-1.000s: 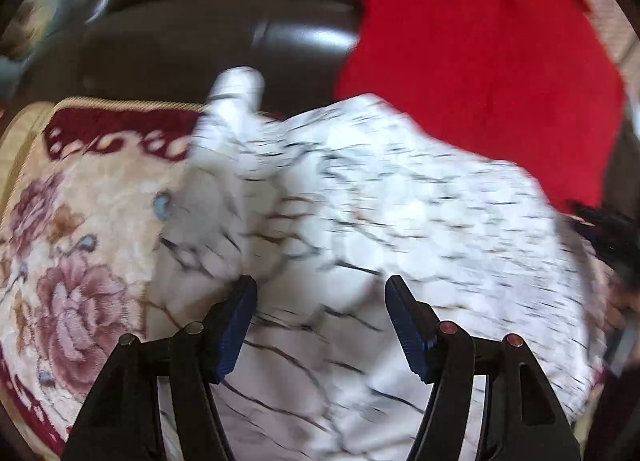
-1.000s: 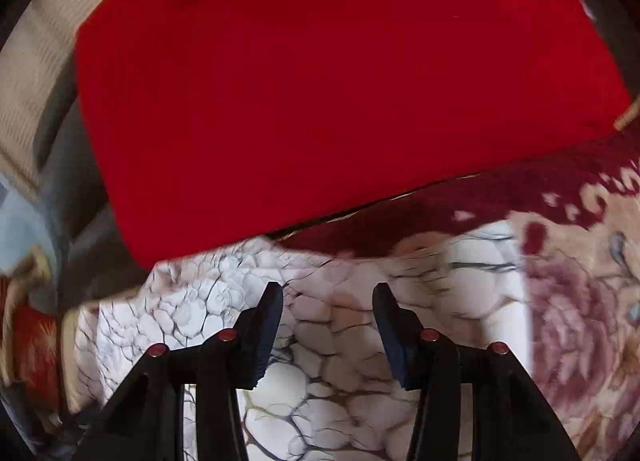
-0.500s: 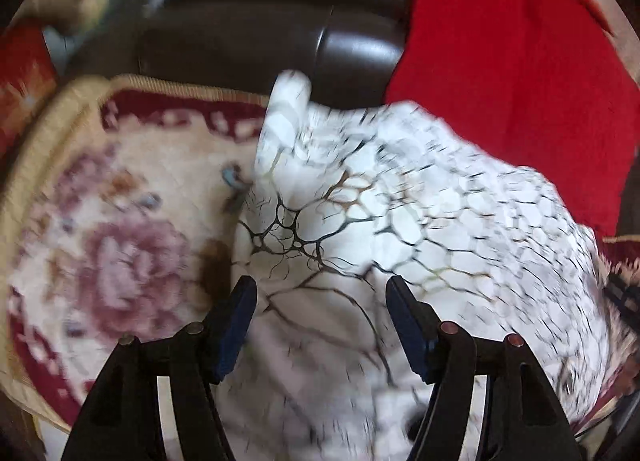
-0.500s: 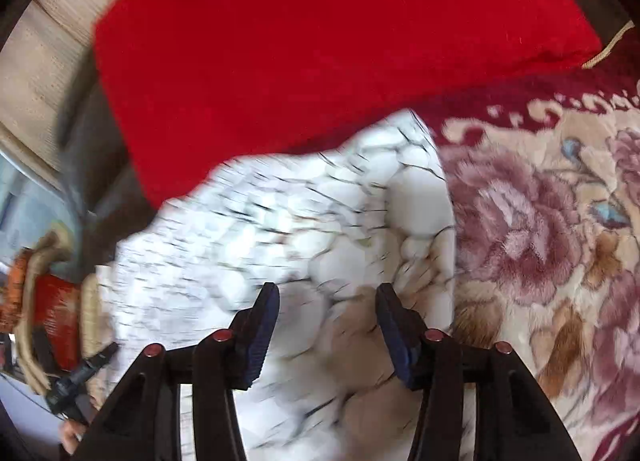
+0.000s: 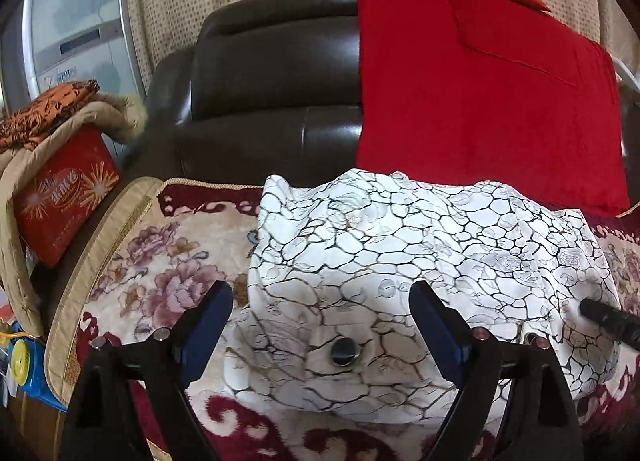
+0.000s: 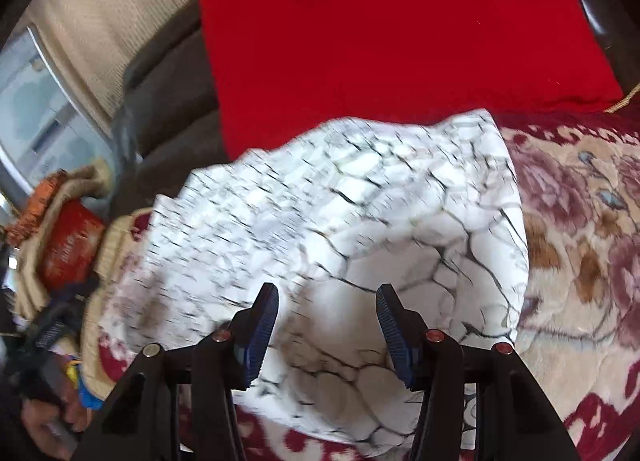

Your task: Fold large clothes

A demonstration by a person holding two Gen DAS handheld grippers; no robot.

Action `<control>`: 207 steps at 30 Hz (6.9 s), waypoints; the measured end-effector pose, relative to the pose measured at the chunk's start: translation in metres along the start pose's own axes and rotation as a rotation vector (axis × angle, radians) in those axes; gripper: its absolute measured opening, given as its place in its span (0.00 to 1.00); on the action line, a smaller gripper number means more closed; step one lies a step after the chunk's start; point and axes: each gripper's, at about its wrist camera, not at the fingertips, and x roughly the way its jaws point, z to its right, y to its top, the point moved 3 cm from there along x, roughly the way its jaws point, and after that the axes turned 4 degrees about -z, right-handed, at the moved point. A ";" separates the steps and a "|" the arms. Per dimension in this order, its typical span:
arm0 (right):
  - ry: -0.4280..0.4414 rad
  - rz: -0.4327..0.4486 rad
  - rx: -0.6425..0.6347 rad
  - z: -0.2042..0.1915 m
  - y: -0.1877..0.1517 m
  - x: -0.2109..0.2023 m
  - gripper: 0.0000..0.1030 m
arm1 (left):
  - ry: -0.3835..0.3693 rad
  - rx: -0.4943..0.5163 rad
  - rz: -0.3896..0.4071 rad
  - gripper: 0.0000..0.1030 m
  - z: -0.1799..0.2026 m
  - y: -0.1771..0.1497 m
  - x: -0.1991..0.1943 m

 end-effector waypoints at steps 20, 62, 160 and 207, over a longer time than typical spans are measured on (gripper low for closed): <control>-0.123 -0.064 0.078 0.043 0.060 0.082 0.61 | 0.043 -0.005 -0.082 0.87 0.020 -0.008 0.077; -0.069 0.110 -0.026 0.013 0.049 0.036 0.69 | 0.061 0.001 -0.180 0.98 0.016 -0.029 0.100; 0.179 0.154 0.167 0.046 0.022 -0.002 0.65 | 0.051 -0.129 -0.049 0.99 -0.069 -0.039 0.031; 0.238 -0.040 0.217 0.057 0.025 0.028 0.60 | -0.265 -0.414 -0.446 0.99 -0.105 -0.067 0.067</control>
